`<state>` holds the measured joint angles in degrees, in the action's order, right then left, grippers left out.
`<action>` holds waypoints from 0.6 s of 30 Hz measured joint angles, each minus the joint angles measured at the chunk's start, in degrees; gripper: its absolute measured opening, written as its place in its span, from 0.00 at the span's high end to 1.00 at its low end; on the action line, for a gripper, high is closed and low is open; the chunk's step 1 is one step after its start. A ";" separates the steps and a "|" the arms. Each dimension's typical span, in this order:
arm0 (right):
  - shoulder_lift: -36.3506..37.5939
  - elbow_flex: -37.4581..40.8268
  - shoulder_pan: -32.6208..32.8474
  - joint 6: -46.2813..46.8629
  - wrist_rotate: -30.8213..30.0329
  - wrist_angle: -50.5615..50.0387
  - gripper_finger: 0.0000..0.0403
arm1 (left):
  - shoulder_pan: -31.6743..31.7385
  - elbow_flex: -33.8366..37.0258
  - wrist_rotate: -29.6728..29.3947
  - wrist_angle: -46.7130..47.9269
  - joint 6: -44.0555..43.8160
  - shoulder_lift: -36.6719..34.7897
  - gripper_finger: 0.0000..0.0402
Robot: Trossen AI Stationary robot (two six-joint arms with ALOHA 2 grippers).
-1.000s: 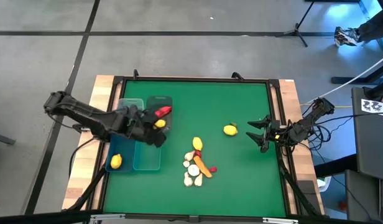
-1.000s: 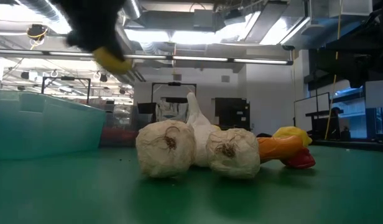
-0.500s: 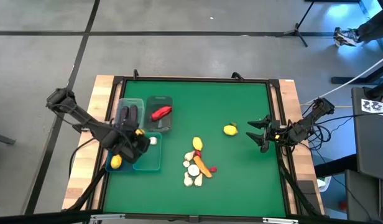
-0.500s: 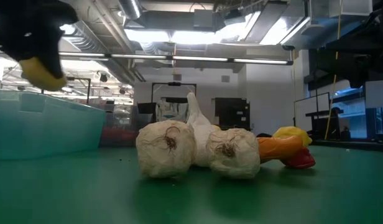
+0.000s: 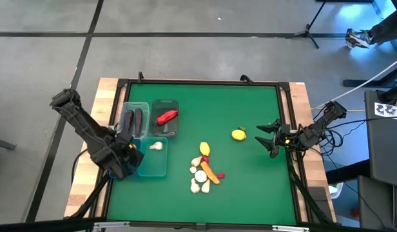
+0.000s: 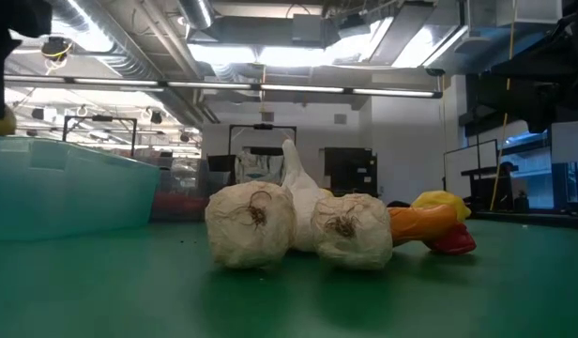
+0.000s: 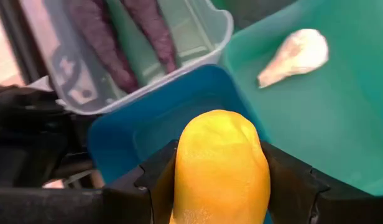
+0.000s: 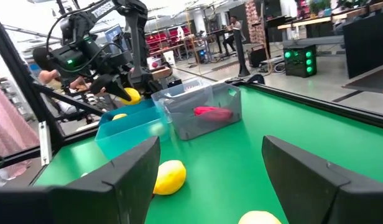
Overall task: Sort produce into baskets
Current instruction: Put the yellow lemon into the blue bin
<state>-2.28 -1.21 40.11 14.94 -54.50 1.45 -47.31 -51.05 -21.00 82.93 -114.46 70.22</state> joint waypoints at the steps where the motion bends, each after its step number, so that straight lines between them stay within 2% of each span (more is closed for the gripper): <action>1: 0.00 0.00 0.00 0.00 -0.15 0.00 0.30 | -0.64 0.00 0.01 0.81 -1.31 0.00 0.53; 12: 0.00 0.00 -0.01 0.00 -0.48 0.02 0.30 | -5.73 3.36 4.50 1.21 -11.10 0.33 0.53; 18: 0.00 0.00 0.01 0.00 -0.50 0.04 0.30 | -6.28 5.75 6.09 -1.96 -12.94 0.35 0.52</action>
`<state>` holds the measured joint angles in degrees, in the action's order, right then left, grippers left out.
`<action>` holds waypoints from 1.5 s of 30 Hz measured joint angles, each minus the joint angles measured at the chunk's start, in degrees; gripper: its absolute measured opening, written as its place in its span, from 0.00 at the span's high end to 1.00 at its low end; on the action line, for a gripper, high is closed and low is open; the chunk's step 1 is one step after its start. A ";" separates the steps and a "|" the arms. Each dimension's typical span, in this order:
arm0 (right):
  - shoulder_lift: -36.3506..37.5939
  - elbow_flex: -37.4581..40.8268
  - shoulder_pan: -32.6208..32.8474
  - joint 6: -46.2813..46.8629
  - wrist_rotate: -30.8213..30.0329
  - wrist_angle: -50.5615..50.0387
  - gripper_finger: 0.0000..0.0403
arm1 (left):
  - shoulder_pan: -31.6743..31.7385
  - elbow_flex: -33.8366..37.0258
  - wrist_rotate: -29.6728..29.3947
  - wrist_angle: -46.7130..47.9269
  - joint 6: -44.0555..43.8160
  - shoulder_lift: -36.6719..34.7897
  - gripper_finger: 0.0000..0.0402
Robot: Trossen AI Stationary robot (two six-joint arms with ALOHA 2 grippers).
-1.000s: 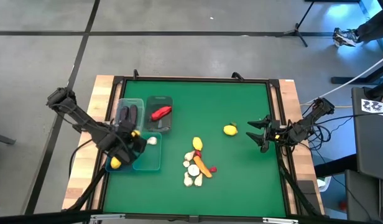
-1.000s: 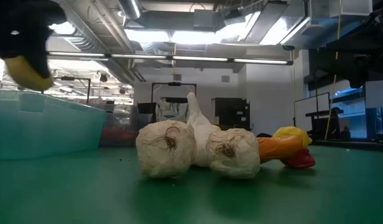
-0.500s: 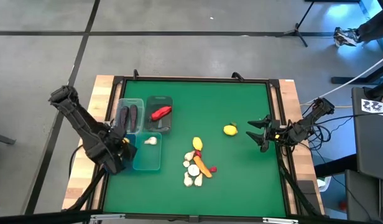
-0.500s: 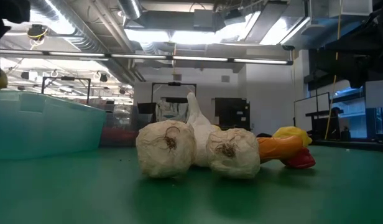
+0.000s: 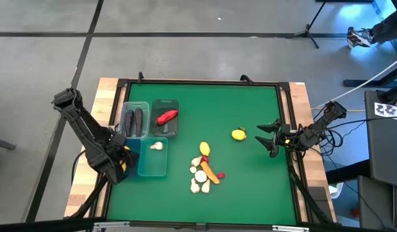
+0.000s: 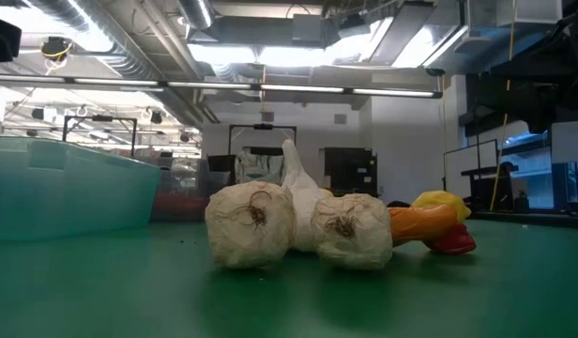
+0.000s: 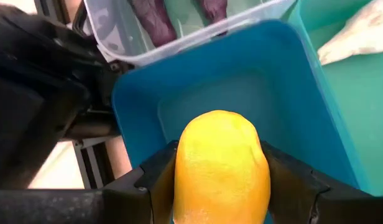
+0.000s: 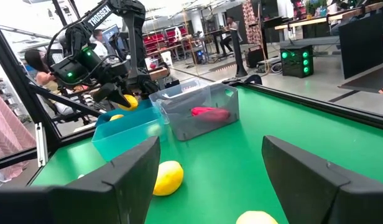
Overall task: Sort produce into baskets
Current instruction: Put the yellow lemon into the blue bin
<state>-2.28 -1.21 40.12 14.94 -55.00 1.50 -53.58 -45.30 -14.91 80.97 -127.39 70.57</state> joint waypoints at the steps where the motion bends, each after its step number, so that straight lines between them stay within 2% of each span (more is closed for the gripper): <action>1: 0.01 0.00 -0.01 0.00 0.00 0.00 0.30 | 0.00 0.00 0.03 -0.60 0.18 0.00 0.52; 11: 0.00 0.00 0.00 -0.04 -0.02 0.00 0.30 | 0.01 0.00 0.03 -1.92 4.50 0.00 0.40; 16: 0.00 0.00 0.00 -0.20 -0.02 -0.02 0.30 | 0.04 0.00 1.15 -2.40 4.00 0.00 0.34; 22: 0.00 0.00 -0.01 -0.21 -0.02 -0.02 0.30 | 0.36 -0.94 1.45 -3.00 3.14 -0.01 0.34; 24: 0.00 0.00 -0.02 -0.22 -0.04 -0.02 0.30 | 0.84 -2.26 -0.50 -3.90 4.10 -0.02 0.34; 27: 0.01 0.00 -0.02 -0.24 -0.04 -0.04 0.30 | 1.47 -4.91 -8.30 -6.18 8.30 -0.02 0.34; 32: 0.01 0.00 0.00 -0.44 -0.04 -0.06 0.30 | 3.87 -6.60 -27.23 -14.87 22.28 -0.02 0.34; 37: 0.02 0.00 -0.01 -0.44 -0.04 -0.01 0.30 | 11.45 -6.60 -38.89 -25.57 39.46 -0.02 0.34; 41: 0.00 0.00 0.00 -0.44 -0.04 0.00 0.30 | 19.45 -6.60 -39.25 -42.38 65.69 0.64 0.34; 43: 0.00 0.00 -0.01 -0.44 -0.04 0.00 0.30 | 23.52 -6.60 -37.01 -52.16 80.11 1.61 0.34; 45: 0.00 0.00 0.00 -0.44 -0.04 0.00 0.30 | 27.81 -6.60 -32.05 -61.11 92.43 2.93 0.34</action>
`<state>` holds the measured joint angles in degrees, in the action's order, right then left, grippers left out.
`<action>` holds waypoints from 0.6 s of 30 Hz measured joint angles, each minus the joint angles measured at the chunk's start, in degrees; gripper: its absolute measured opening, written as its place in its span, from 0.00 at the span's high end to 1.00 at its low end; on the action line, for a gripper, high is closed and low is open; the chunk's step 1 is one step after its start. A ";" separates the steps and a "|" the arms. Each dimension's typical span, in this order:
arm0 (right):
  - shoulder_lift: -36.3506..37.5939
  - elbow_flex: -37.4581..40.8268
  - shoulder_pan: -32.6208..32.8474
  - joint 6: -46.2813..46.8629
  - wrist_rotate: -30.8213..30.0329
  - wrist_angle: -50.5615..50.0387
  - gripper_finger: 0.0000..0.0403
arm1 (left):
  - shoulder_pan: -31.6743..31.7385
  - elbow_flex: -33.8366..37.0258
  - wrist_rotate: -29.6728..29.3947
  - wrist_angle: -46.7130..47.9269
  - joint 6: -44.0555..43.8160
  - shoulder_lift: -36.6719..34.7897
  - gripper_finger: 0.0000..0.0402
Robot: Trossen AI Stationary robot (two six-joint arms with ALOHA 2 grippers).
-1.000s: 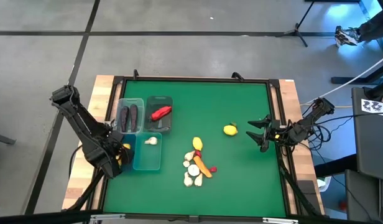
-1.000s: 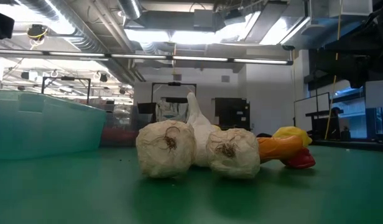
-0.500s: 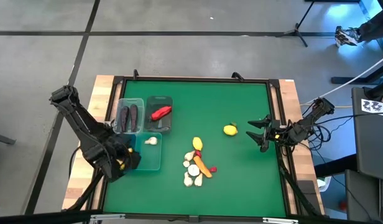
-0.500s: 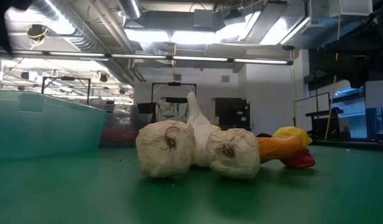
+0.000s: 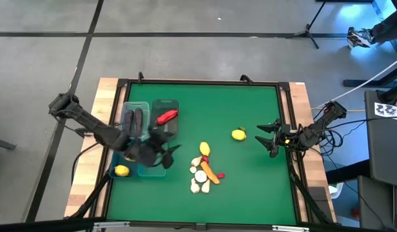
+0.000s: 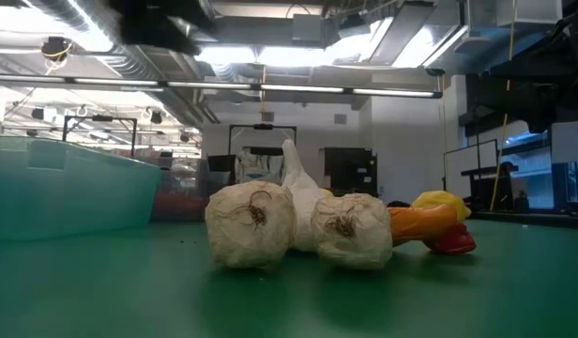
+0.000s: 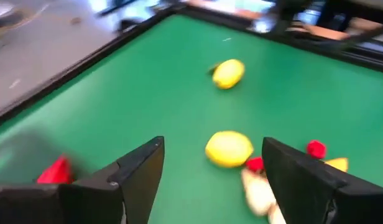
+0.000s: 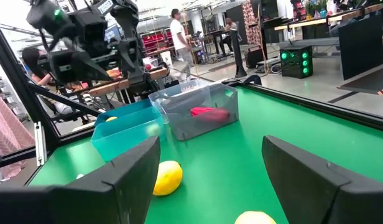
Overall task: Sort produce into baskets
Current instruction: Put the yellow lemon into the blue bin
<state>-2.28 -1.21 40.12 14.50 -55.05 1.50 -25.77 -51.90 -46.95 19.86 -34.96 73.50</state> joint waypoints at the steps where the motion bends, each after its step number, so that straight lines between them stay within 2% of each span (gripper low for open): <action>1: 0.00 0.00 0.00 0.00 0.00 0.02 0.30 | 2.25 0.00 3.26 -3.69 4.69 0.84 0.34; 6: 0.00 0.00 -0.01 0.09 0.00 0.03 0.30 | 11.79 0.00 19.80 -16.25 22.03 5.84 0.34; 11: 0.00 0.00 0.00 0.22 0.00 0.04 0.30 | 20.30 0.00 34.88 -25.48 28.36 11.65 0.34; 14: 0.02 0.00 -0.01 0.24 0.00 0.05 0.30 | 23.65 0.00 42.03 -29.20 29.95 15.86 0.34; 18: 0.02 0.00 -0.01 0.24 0.02 0.06 0.30 | 24.82 0.02 47.51 -29.87 37.85 20.81 0.34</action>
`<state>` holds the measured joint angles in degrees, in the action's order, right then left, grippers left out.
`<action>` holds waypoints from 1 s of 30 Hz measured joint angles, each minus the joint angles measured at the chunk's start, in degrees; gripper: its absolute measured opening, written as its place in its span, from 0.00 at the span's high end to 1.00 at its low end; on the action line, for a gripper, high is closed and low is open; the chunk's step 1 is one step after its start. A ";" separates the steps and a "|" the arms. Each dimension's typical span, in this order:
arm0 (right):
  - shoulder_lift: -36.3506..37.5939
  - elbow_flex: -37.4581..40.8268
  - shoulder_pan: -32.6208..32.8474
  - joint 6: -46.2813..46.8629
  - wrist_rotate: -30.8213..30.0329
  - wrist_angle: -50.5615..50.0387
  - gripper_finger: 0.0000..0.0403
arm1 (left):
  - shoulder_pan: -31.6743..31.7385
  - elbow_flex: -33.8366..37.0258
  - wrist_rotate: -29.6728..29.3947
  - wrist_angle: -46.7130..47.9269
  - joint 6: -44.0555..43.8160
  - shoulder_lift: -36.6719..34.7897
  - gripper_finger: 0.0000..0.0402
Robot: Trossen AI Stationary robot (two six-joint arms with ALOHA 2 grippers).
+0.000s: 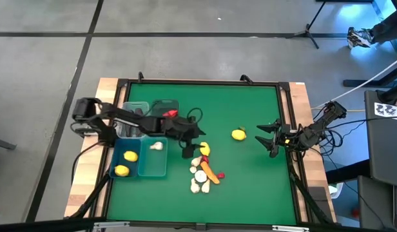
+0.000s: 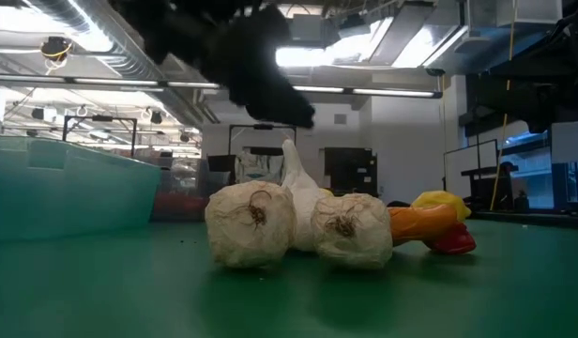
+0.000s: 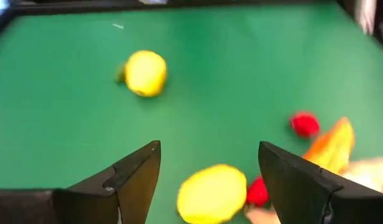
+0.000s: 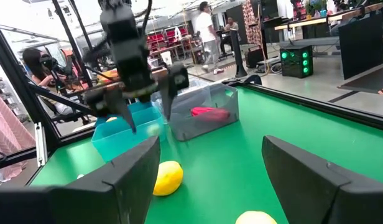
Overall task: Sort produce into baskets
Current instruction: Put the yellow lemon into the blue bin
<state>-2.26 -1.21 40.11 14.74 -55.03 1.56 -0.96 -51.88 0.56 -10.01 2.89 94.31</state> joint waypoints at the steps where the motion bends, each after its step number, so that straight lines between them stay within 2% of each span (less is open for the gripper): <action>1: -0.02 0.00 -0.01 0.00 0.00 0.00 0.30 | -0.12 0.00 0.99 -0.06 1.93 1.16 0.34; 8: -0.02 0.00 0.01 0.00 0.00 -0.02 0.30 | -0.54 0.00 3.91 -5.19 8.03 7.44 0.34; 13: -0.01 0.00 0.00 0.00 -0.02 0.00 0.30 | 0.06 -0.02 4.67 -7.16 13.43 7.88 0.34; 17: -0.02 0.00 0.01 0.00 -0.02 -0.07 0.30 | 2.31 -0.02 11.57 -7.50 14.44 7.88 0.34; 21: 0.00 0.00 0.01 0.00 -0.02 -0.09 0.30 | 4.66 -0.02 14.29 -7.34 16.55 7.88 0.34; 25: -0.01 0.00 0.01 -0.02 -0.03 -0.10 0.30 | 6.53 -0.35 19.55 -10.08 17.03 8.73 0.34; 30: -0.26 -0.02 -0.01 -0.04 -0.13 -0.22 0.30 | 7.07 -1.44 21.92 -10.07 17.99 11.62 0.34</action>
<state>-2.52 -1.23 40.10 14.70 -55.15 1.34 6.11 -53.32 22.47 -20.08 20.88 105.93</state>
